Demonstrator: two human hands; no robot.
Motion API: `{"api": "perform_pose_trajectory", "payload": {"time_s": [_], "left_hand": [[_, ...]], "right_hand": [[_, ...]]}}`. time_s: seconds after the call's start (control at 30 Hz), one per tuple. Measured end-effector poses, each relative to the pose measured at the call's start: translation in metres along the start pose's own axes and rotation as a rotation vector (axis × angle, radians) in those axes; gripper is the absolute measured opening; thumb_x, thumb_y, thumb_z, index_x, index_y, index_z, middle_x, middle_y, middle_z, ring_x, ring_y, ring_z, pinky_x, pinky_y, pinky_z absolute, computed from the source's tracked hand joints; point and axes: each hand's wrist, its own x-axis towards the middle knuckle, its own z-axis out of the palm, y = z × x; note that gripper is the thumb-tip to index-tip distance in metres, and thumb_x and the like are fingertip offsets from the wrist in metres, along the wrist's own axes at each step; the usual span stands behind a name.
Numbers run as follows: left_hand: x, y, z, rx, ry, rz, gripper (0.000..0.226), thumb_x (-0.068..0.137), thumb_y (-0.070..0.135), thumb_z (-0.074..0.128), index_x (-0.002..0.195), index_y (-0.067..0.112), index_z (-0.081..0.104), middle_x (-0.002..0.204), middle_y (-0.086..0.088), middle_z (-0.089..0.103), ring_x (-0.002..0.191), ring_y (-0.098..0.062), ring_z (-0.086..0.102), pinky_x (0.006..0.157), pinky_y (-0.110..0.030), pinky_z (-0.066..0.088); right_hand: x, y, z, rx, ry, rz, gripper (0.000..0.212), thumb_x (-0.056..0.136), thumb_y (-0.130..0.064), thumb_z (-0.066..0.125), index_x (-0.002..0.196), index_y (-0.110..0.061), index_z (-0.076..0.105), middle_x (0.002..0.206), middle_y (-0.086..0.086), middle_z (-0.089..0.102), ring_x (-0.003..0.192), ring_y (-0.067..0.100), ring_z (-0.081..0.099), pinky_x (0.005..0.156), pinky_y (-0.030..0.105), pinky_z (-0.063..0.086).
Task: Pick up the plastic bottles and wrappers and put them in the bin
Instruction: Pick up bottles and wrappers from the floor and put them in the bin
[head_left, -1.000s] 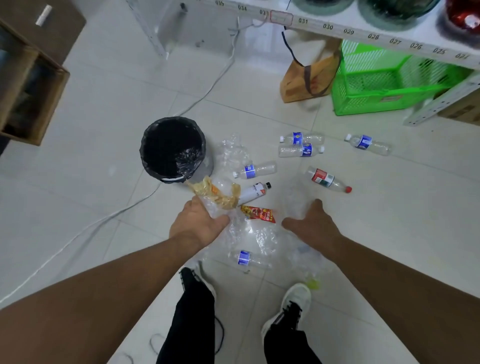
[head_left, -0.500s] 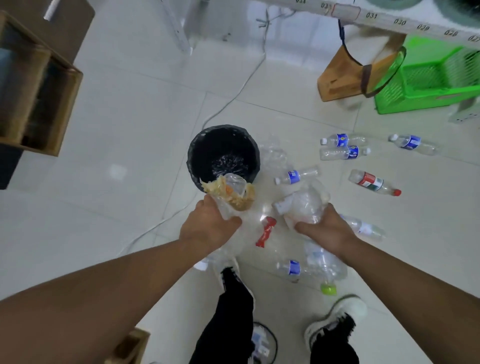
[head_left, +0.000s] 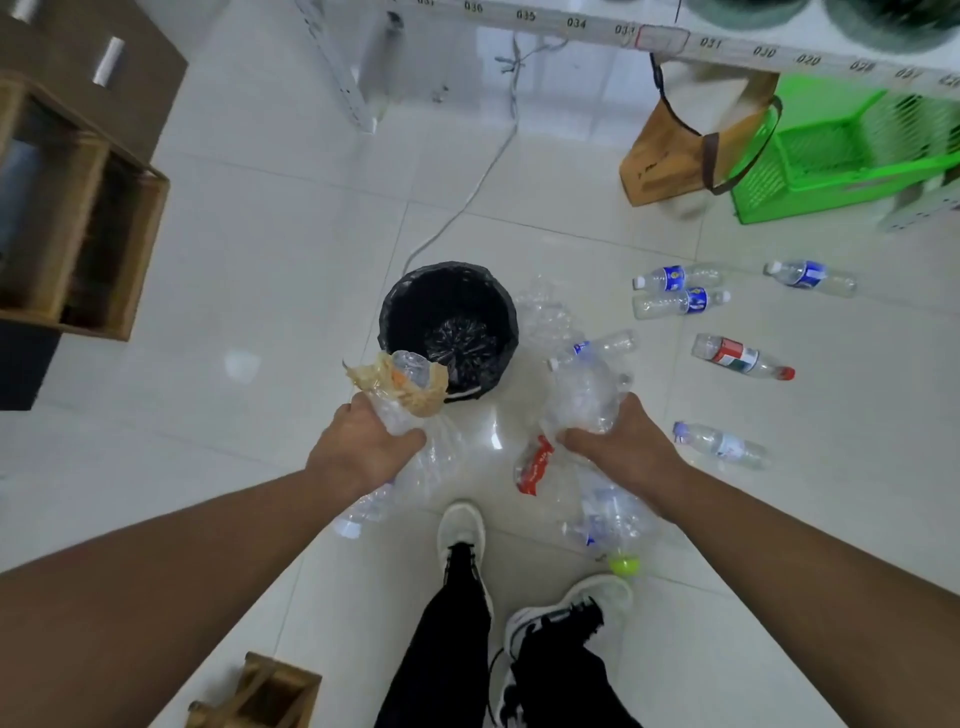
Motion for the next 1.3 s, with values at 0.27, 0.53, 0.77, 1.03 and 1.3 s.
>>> {"api": "perform_pose_trajectory", "payload": {"time_s": [0.27,0.53,0.77,1.03,1.3], "left_hand": [[0.005,0.011,0.001,0.051,0.010,0.088,0.052,0.071,0.058,0.063,0.104,0.016,0.065,0.066,0.001,0.076,0.065,-0.009,0.074,0.075,-0.034,0.060],[0.075,0.007,-0.025,-0.048,0.011,0.162,0.046,0.088,0.054,0.076,0.117,0.030,0.051,0.095,0.013,0.065,0.082,-0.001,0.061,0.067,-0.020,0.045],[0.193,-0.004,-0.028,0.034,-0.197,0.122,0.083,0.075,0.074,0.068,0.128,0.010,0.067,0.107,-0.006,0.078,0.100,-0.026,0.076,0.095,-0.046,0.063],[0.254,0.008,-0.020,0.114,-0.165,0.167,0.122,0.078,0.086,0.065,0.168,0.013,0.026,0.159,-0.013,0.052,0.132,-0.034,0.061,0.102,-0.044,0.056],[0.239,-0.004,-0.050,0.108,-0.106,0.247,0.070,0.093,0.048,0.057,0.153,0.014,0.049,0.142,-0.010,0.062,0.123,-0.031,0.064,0.106,-0.049,0.055]], "right_hand": [[-0.008,0.001,0.011,0.172,0.019,-0.001,0.080,0.080,-0.052,0.087,0.133,-0.019,0.037,0.107,-0.005,0.063,0.085,0.011,0.074,0.073,0.039,0.067],[0.015,-0.037,0.041,0.183,-0.020,0.132,0.089,0.081,-0.054,0.076,0.149,-0.022,0.029,0.129,0.005,0.058,0.111,0.030,0.066,0.096,0.051,0.059],[0.085,-0.066,0.107,0.259,0.093,0.177,0.080,0.085,-0.049,0.078,0.148,-0.020,0.038,0.112,-0.003,0.058,0.092,0.010,0.059,0.066,0.032,0.046],[0.113,-0.063,0.142,0.401,0.166,0.322,0.090,0.074,-0.054,0.080,0.148,-0.022,0.040,0.132,0.006,0.063,0.112,0.031,0.068,0.100,0.052,0.058],[0.111,-0.099,0.140,0.354,0.162,0.322,0.072,0.080,-0.051,0.082,0.136,-0.021,0.047,0.119,0.003,0.064,0.104,0.027,0.066,0.097,0.051,0.059]]}}
